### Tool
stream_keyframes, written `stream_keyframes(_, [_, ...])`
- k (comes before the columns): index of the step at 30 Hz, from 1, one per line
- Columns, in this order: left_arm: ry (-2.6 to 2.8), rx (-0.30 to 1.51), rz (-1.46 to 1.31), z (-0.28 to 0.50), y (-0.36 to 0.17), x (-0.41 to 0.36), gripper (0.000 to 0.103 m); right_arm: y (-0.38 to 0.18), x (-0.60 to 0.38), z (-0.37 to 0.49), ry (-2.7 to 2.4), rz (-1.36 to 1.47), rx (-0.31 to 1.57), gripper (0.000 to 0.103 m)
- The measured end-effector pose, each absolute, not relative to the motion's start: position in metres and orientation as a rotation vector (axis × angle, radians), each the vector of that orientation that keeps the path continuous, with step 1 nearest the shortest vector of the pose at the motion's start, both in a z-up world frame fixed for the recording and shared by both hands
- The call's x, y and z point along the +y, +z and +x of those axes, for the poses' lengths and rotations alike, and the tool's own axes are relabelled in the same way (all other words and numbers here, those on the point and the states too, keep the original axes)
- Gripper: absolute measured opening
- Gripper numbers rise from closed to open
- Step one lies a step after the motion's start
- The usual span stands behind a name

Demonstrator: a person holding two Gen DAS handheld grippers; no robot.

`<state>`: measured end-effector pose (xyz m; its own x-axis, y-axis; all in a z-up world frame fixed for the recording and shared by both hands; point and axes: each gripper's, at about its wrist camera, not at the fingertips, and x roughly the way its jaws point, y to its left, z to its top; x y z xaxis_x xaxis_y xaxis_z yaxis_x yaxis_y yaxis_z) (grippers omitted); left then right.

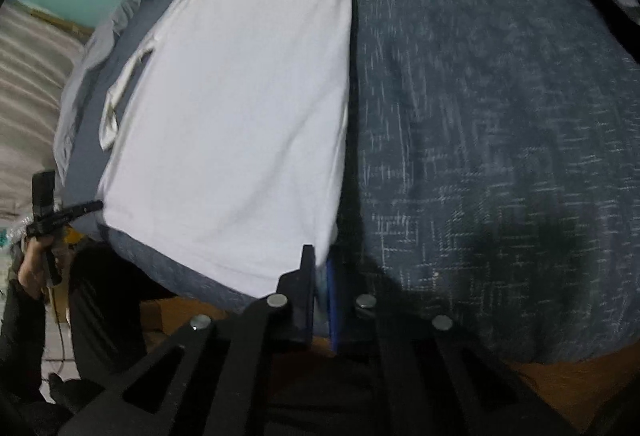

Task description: Fold clothes

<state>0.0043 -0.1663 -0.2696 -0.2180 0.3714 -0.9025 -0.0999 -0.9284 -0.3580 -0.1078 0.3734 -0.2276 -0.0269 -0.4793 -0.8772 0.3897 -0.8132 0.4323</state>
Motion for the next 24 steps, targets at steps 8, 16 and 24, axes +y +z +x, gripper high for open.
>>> stream_keyframes(8, [2.212,-0.365,-1.712,0.016,-0.246,-0.178,0.002,-0.191,0.406,-0.109,-1.971,1.615,-0.163,0.004])
stream_keyframes(16, [2.148,-0.495,-1.841,0.011,-0.296,-0.187,0.002,-0.237,0.416,-0.098,-2.022,1.721,-0.109,0.004])
stream_keyframes(24, [2.146,-0.532,-1.848,0.009,-0.303,-0.194,0.002,-0.247,0.42,-0.102,-2.047,1.739,-0.113,0.004])
